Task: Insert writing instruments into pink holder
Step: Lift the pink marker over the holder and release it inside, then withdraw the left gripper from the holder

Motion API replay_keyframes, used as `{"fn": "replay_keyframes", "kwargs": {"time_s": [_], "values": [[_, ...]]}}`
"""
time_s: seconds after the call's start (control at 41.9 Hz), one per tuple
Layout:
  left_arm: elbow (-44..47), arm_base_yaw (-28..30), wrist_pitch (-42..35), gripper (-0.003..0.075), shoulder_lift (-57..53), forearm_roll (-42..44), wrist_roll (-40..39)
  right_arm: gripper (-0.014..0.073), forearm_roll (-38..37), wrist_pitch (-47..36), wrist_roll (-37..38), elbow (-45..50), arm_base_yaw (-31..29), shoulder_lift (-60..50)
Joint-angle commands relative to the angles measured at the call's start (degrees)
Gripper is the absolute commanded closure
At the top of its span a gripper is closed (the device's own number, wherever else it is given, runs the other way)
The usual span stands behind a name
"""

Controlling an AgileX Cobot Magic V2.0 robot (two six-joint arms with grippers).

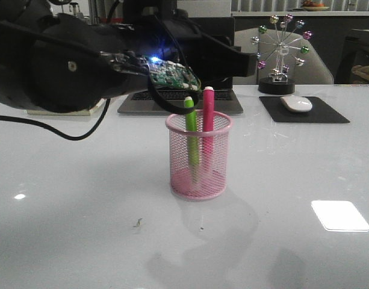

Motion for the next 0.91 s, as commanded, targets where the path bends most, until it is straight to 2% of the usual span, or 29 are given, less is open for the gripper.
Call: {"fn": "replay_keyframes", "kwargs": {"time_s": [0.0, 0.096, 0.358, 0.525, 0.669, 0.884], "values": [[-1.79, -0.15, 0.22, 0.0264, -5.76, 0.03, -0.18, 0.0202, -1.14, -3.34, 0.12, -1.53, -0.22, -0.04], [-1.79, 0.2, 9.22, 0.0264, -11.52, 0.03, 2.46, 0.0202, -1.14, -3.34, 0.12, -1.53, -0.22, -0.04], [-1.79, 3.98, 50.13, 0.0264, -32.83, 3.53, 4.14, 0.0202, -1.14, -3.34, 0.12, -1.53, -0.22, -0.04], [-1.79, 7.96, 68.9, 0.0264, -44.0, 4.97, 4.14, 0.0202, -1.14, -3.34, 0.12, -1.53, -0.22, -0.04], [0.0, 10.99, 78.28, 0.0264, -51.08, 4.97, 4.14, 0.0202, -1.14, -3.34, 0.12, -1.53, -0.22, -0.04], [8.63, 12.31, 81.36, 0.0264, -61.19, 4.97, 4.14, 0.0202, -1.14, -4.28, 0.12, -1.53, -0.22, -0.04]]}}
